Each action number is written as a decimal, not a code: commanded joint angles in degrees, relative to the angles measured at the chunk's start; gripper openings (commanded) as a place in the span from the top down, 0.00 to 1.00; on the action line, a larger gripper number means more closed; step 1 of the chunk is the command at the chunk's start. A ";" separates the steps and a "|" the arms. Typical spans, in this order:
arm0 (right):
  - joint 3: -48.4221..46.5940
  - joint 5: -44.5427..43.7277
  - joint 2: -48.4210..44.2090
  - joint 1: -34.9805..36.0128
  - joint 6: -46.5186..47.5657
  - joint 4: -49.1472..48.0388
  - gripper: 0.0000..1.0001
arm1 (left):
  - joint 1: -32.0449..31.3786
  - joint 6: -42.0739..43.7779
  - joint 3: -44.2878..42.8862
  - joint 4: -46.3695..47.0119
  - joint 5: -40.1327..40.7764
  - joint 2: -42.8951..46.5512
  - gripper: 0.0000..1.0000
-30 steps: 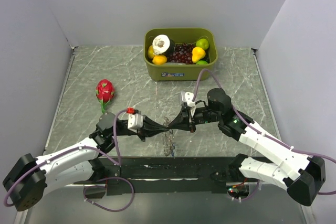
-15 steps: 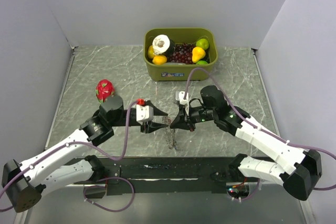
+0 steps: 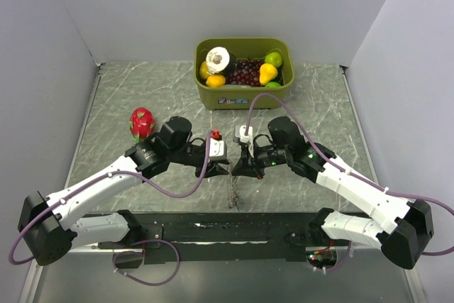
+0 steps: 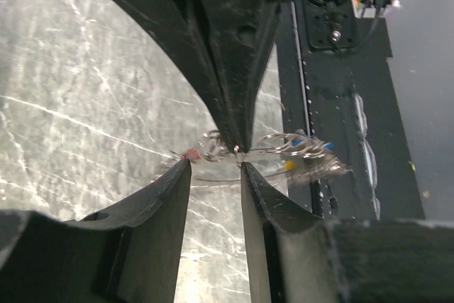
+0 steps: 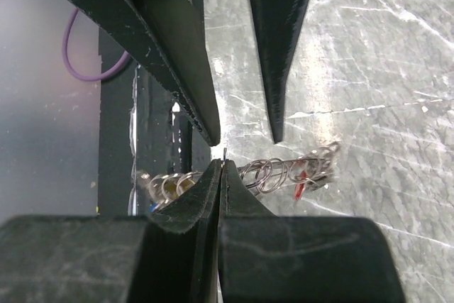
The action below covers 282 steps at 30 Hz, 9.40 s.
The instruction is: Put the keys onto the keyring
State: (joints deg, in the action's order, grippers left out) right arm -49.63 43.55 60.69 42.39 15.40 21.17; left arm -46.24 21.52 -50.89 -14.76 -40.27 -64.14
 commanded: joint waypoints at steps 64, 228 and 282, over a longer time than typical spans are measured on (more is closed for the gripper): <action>5.07 10.15 -10.33 -6.97 -5.20 -14.13 0.43 | 2.38 -29.34 31.12 74.88 -2.00 11.32 0.99; -4.78 -2.77 -3.82 2.17 2.00 0.45 1.00 | 4.23 -0.43 4.93 7.56 -11.49 2.80 0.54; 4.98 -1.27 -11.29 -0.82 -2.83 -11.33 0.52 | 1.68 -33.46 25.75 75.66 -10.53 4.90 0.99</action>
State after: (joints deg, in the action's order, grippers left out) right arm -44.64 41.17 49.41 41.93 12.69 12.86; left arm -44.45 -7.44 -25.80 46.78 -50.02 -60.47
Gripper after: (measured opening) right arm 0.499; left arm 0.023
